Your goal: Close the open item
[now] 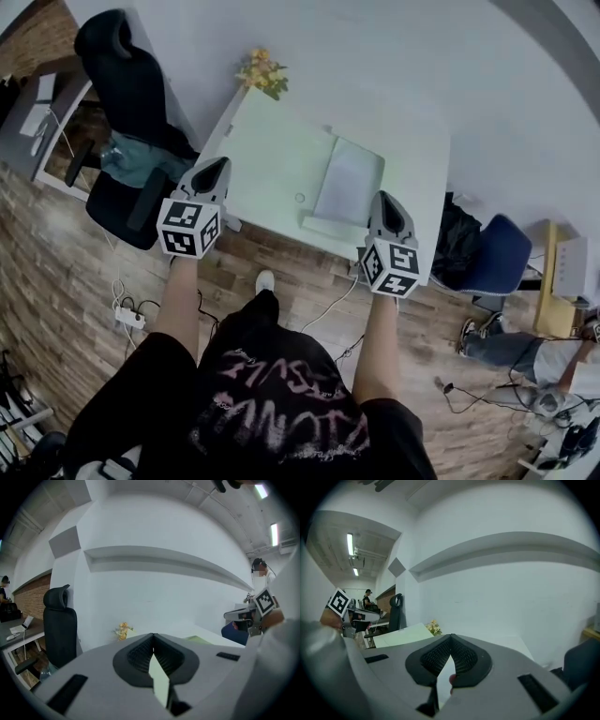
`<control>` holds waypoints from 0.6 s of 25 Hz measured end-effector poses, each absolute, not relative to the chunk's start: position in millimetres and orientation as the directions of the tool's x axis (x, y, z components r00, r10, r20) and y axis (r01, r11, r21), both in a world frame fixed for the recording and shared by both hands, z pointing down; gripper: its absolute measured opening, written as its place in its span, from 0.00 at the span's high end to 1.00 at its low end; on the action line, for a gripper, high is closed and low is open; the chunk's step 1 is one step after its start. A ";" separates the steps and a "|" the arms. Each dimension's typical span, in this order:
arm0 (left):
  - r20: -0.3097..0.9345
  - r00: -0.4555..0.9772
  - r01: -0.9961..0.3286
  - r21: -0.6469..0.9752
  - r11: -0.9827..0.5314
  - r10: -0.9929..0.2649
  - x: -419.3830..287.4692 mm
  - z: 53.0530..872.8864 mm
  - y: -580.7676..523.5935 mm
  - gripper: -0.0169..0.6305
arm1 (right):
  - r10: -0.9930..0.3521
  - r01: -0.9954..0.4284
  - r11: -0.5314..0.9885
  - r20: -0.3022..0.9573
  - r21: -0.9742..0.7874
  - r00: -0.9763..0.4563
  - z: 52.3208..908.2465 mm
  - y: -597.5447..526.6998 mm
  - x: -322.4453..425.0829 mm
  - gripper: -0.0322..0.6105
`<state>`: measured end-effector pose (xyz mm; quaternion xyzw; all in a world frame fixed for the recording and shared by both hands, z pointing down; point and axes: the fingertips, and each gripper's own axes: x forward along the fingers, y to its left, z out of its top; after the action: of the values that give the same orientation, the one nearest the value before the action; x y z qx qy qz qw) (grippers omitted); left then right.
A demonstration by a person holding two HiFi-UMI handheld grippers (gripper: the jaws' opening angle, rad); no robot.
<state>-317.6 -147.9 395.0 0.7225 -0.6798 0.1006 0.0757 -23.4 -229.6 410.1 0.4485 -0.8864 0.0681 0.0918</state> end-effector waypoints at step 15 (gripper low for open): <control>0.329 0.079 -0.997 0.026 -0.075 -0.941 -395.9 438.7 -206.3 0.97 | -0.753 -0.795 0.606 0.313 -0.012 -0.579 438.4 -285.0 -109.9 0.94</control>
<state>-395.9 -206.3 438.7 0.7242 -0.6689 0.1135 0.1231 -109.9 -285.0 438.4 0.4371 -0.8853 0.0755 0.1395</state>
